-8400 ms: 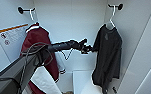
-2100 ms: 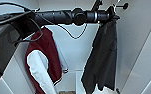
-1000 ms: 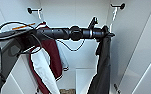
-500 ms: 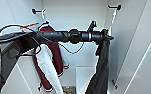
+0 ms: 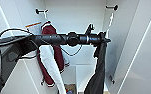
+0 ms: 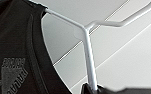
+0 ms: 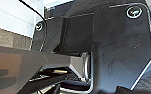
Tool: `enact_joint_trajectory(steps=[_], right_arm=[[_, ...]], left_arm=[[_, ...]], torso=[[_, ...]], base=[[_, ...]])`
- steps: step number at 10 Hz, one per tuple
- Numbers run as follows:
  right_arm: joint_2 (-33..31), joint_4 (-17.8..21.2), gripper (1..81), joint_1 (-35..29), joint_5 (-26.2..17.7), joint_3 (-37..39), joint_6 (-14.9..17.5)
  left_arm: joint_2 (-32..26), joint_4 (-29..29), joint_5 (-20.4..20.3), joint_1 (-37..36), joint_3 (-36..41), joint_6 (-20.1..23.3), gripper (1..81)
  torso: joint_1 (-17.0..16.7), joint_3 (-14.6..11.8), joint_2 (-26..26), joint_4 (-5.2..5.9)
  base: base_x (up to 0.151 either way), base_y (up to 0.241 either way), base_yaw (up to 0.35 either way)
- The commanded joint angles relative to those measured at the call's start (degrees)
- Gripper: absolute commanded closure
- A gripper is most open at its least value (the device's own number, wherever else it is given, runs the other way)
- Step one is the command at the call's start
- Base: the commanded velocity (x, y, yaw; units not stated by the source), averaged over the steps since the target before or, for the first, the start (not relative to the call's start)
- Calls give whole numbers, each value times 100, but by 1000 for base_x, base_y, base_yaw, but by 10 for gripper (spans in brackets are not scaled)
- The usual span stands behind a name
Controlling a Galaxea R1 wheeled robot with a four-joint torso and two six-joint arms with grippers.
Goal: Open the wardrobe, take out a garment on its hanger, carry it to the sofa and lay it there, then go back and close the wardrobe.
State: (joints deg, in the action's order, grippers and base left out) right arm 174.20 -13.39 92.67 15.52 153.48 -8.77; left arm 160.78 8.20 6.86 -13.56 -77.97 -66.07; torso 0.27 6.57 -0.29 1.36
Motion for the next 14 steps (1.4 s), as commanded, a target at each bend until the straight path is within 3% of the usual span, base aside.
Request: enact_joint_trajectory(steps=[1,2,3,4,7,14], right_arm=[[-6,-103,10,-156,-287,-47,15],[-6,-103,10,-148,-287,-38,15],[-6,-103,10,-139,-286,-39,15],[-6,-103,10,-138,-277,-30,15],[-15,-112,10,-122,-269,-30,15],[-15,-112,10,-148,-286,-21,15]], left_arm=[[-37,182,-229,-959,36,59,811],[-37,182,-229,-952,45,59,811],[-45,173,-230,-960,71,59,811],[-54,182,-229,-959,89,59,811],[-98,182,-247,-811,159,59,811],[-502,585,-651,33,581,68,811]], torso=[[0,-240,0,0],[2,-565,0,0],[2,-475,0,0],[5,-162,2,0],[-11,-387,-6,0],[-15,-378,-11,0]], base=[[-111,0,0],[-110,0,0],[-110,0,0],[-110,0,0],[-112,0,0],[-120,0,0]])
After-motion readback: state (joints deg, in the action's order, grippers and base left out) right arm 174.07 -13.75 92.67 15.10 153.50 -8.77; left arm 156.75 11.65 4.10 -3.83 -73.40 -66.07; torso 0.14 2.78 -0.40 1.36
